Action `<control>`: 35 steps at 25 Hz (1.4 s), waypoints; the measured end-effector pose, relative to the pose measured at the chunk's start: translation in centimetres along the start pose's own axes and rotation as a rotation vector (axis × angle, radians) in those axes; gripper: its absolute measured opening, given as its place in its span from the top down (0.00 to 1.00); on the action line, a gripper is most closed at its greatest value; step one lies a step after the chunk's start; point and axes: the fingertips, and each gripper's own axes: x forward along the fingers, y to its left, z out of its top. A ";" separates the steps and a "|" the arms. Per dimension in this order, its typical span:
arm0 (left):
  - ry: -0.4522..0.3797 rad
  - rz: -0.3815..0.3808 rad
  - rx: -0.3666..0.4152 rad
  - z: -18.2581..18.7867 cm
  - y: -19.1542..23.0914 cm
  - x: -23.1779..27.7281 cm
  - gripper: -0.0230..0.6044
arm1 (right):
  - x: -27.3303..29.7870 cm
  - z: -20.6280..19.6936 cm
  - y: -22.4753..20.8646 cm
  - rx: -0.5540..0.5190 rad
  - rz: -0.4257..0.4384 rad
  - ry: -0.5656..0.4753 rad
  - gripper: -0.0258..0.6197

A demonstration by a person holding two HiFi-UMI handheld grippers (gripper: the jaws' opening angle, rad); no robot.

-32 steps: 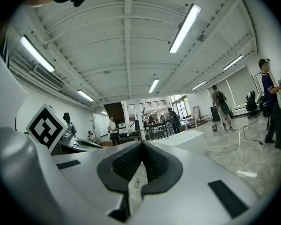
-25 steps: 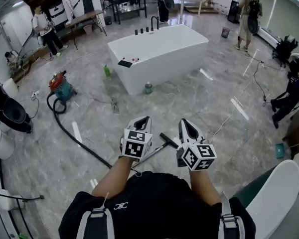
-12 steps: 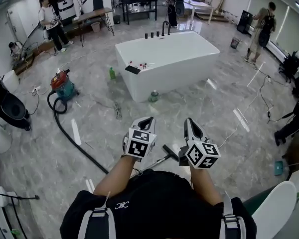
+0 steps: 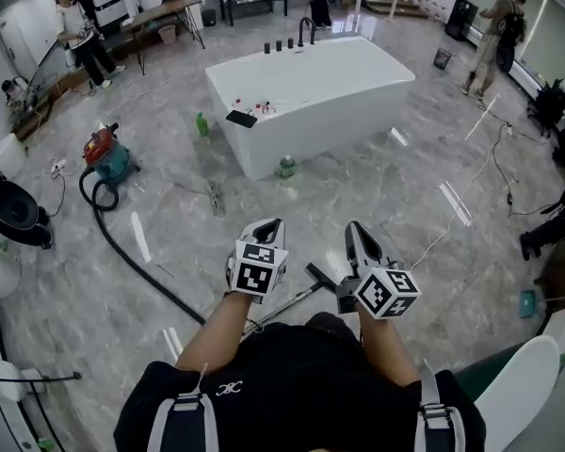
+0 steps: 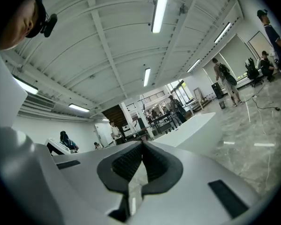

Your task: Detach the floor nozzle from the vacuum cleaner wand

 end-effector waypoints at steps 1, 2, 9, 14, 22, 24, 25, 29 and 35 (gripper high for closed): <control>0.009 -0.005 -0.002 -0.3 0.0 0.5 0.95 | 0.3 -0.3 -0.6 0.015 0.001 0.007 0.94; 0.014 -0.011 0.000 -0.4 0.0 1.2 0.95 | 0.8 -0.4 -1.1 0.027 0.003 0.014 0.94; 0.167 -0.035 -0.044 -6.0 0.5 6.9 0.95 | 4.7 -3.4 -6.0 -0.097 -0.033 0.152 0.94; 0.305 -0.043 -0.123 -14.4 -0.4 13.1 0.95 | 6.6 -6.9 -12.3 -0.111 -0.052 0.228 0.94; 0.507 -0.136 -0.092 -34.1 -2.4 28.5 0.95 | 10.2 -20.2 -24.1 -0.043 -0.072 0.401 0.94; 0.560 -0.149 -0.061 -40.6 -3.3 32.5 0.95 | 10.4 -24.5 -27.3 -0.028 -0.081 0.439 0.94; 0.592 -0.152 -0.040 -44.1 -3.8 34.3 0.95 | 10.4 -26.8 -28.8 -0.010 -0.089 0.462 0.94; 0.736 -0.171 0.043 -58.2 -6.2 39.2 0.95 | 9.6 -34.7 -33.9 0.054 -0.083 0.547 0.94; 0.913 -0.278 0.059 -75.1 -9.6 42.6 0.95 | 9.3 -43.0 -39.9 0.064 -0.057 0.580 0.94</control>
